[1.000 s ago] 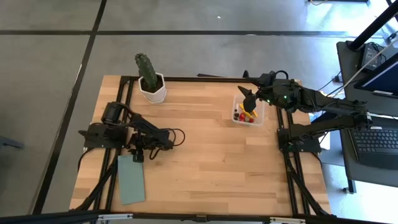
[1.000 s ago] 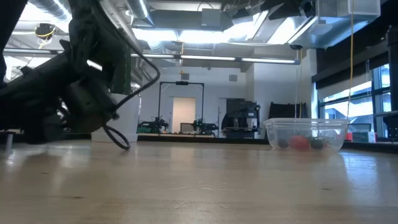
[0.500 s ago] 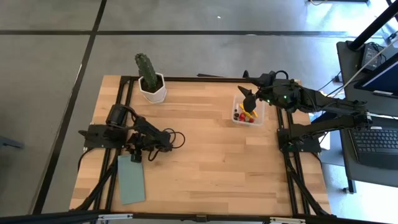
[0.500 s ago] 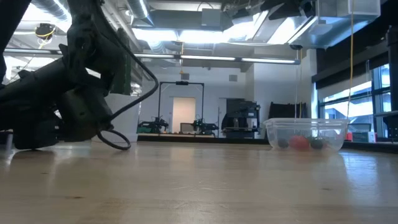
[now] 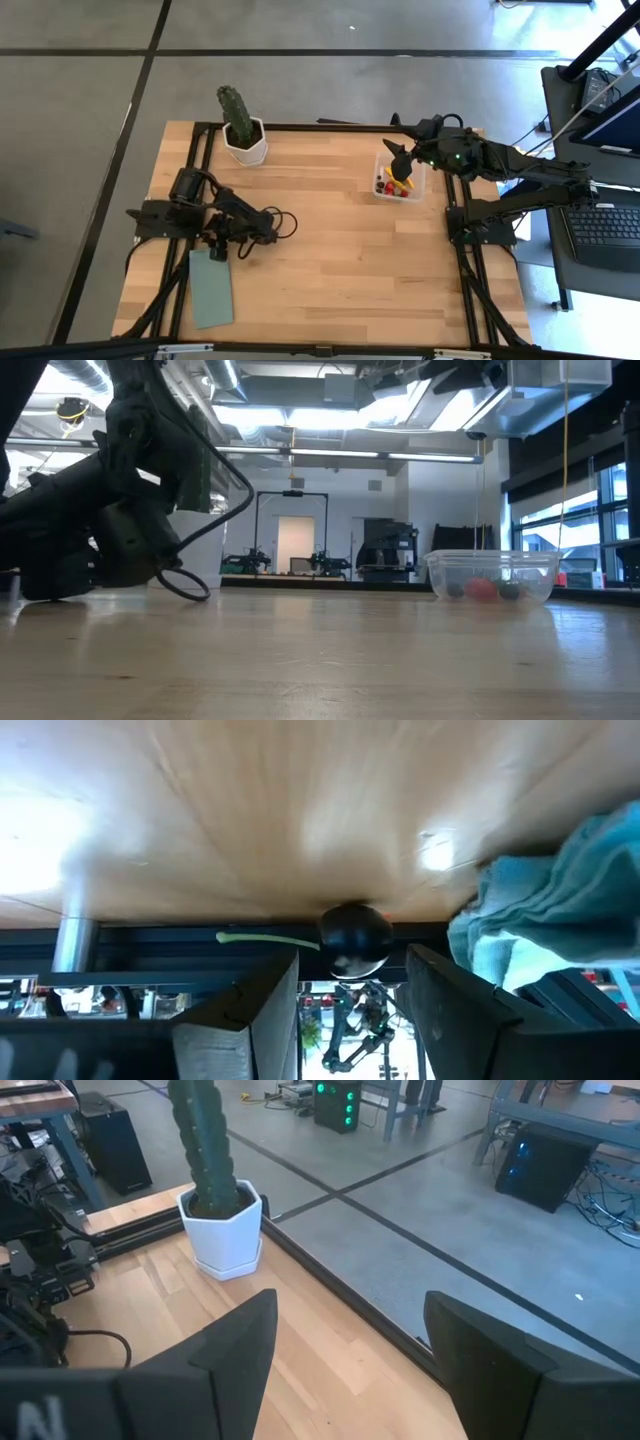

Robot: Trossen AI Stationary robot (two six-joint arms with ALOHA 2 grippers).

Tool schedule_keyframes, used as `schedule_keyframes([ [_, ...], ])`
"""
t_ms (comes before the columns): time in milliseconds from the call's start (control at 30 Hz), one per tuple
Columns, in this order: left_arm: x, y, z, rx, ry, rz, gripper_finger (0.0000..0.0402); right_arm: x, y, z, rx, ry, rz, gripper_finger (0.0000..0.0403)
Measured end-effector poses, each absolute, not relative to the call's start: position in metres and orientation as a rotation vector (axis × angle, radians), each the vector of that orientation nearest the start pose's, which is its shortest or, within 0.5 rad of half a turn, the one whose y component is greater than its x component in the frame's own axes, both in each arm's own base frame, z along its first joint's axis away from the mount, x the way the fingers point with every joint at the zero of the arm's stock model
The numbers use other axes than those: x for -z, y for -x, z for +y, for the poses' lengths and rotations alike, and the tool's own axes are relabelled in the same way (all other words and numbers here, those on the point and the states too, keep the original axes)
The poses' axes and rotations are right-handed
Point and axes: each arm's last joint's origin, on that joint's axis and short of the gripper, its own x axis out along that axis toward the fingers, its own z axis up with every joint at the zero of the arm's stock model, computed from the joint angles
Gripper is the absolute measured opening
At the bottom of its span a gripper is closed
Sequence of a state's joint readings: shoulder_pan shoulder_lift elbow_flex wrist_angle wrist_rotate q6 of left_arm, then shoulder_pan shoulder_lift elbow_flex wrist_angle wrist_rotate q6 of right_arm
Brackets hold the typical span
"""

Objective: Pick and placing Produce into tupperware
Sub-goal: Put the black cherry into the transparent bin

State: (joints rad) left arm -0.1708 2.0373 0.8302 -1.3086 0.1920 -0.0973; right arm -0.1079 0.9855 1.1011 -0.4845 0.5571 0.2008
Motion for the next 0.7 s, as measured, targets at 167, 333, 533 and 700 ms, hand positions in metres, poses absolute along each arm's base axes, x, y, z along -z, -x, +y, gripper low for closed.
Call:
schedule_keyframes([
  [167,-0.0736,-0.1952,-0.0434,-0.004,0.055,2.522,0.0178,-0.3774,-0.1936,-0.0364,0.692,-0.105,0.307,0.0255],
  [333,-0.0730,-0.1924,-0.0485,-0.009,-0.016,2.518,0.0166,-0.3775,-0.1937,-0.0364,0.692,-0.105,0.306,0.0255],
  [533,-0.0731,-0.1925,-0.0489,-0.017,-0.020,2.517,0.0115,-0.3775,-0.1937,-0.0364,0.692,-0.105,0.306,0.0255],
  [700,-0.0734,-0.1924,-0.0488,-0.018,-0.001,2.522,0.0087,-0.3776,-0.1937,-0.0364,0.691,-0.106,0.305,0.0255],
])
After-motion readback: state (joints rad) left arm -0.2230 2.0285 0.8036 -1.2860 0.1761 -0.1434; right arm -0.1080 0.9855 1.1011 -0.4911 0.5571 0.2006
